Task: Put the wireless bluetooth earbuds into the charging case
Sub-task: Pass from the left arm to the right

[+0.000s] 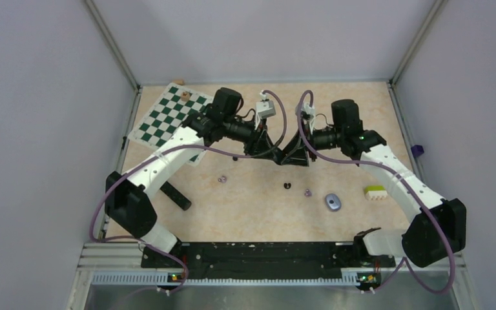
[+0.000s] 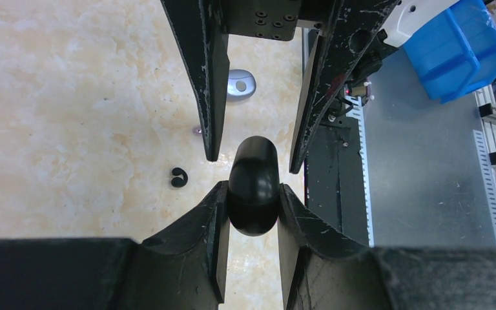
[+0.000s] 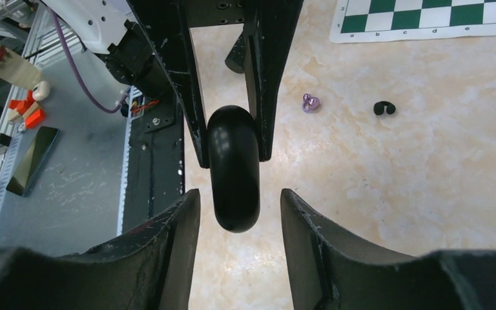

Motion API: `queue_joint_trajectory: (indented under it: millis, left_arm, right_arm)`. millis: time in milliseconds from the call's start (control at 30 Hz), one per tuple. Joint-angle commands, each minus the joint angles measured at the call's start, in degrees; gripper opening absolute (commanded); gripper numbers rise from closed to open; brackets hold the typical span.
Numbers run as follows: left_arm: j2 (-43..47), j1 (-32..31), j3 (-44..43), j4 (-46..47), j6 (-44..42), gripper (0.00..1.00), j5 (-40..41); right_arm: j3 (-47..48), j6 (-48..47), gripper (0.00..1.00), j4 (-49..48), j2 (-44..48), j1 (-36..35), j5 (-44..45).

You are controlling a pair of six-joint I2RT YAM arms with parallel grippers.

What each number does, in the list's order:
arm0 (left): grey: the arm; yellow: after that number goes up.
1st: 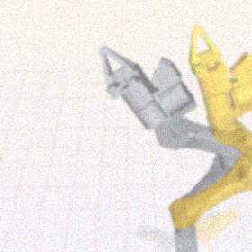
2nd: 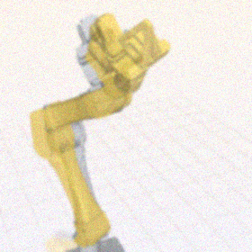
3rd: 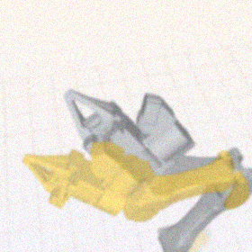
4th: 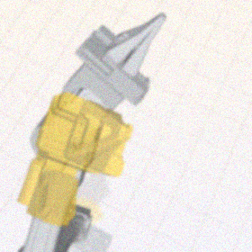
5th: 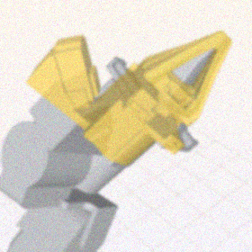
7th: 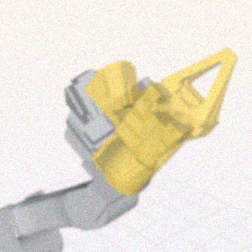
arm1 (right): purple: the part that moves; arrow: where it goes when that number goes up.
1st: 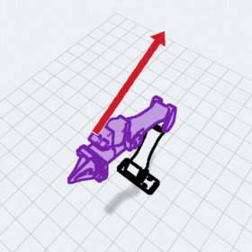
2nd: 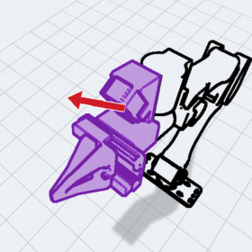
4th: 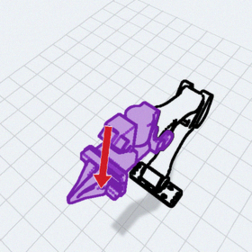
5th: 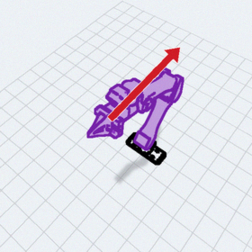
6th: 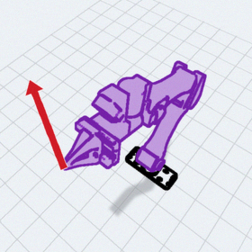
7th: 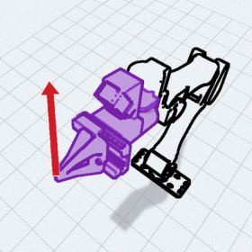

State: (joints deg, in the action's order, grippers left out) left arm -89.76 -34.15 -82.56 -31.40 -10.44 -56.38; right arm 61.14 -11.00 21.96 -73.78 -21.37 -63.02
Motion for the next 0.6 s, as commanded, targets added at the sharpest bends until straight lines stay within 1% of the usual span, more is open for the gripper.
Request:
queue_joint_trajectory:
  millis: [0,67,167,267,333,400,500,567]
  left_arm:
    - [-1.2,-0.6,0.7,2.0,-0.2,0.0,-1.3]
    - [-1.3,-0.8,0.9,2.0,-0.3,0.0,-1.0]
    - [-1.1,-0.9,1.0,2.0,-0.4,0.0,-1.0]
    - [-0.9,-0.9,1.0,2.1,-0.5,0.0,-0.9]
    - [-0.7,-0.9,1.0,2.0,-0.4,0.0,-0.8]
    - [-0.5,-1.0,1.1,2.2,-0.2,0.01,-0.7]
    - [-0.3,-1.0,1.0,2.4,0.1,0.03,-0.7]
    - [-0.2,-1.0,1.0,2.6,0.2,0.07,-0.5]
  right_arm:
    - [0.5,-2.3,0.46,-0.9,0.2,-0.6,-0.2]
    - [0.6,-2.5,0.41,-0.6,0.3,-0.6,-0.3]
    - [0.6,-2.6,0.28,-0.5,0.5,-0.6,-0.5]
    - [0.6,-3.2,0.18,0.0,0.4,-0.6,-1.1]
    - [0.8,-3.7,0.15,0.8,0.4,-0.7,-1.9]
    - [1.1,-4.2,0.15,1.6,0.2,-0.7,-2.9]
    - [1.5,-4.8,0.09,2.6,0.0,-0.7,-4.2]
    - [1.6,-4.8,0.07,2.9,-0.1,-0.7,-4.5]
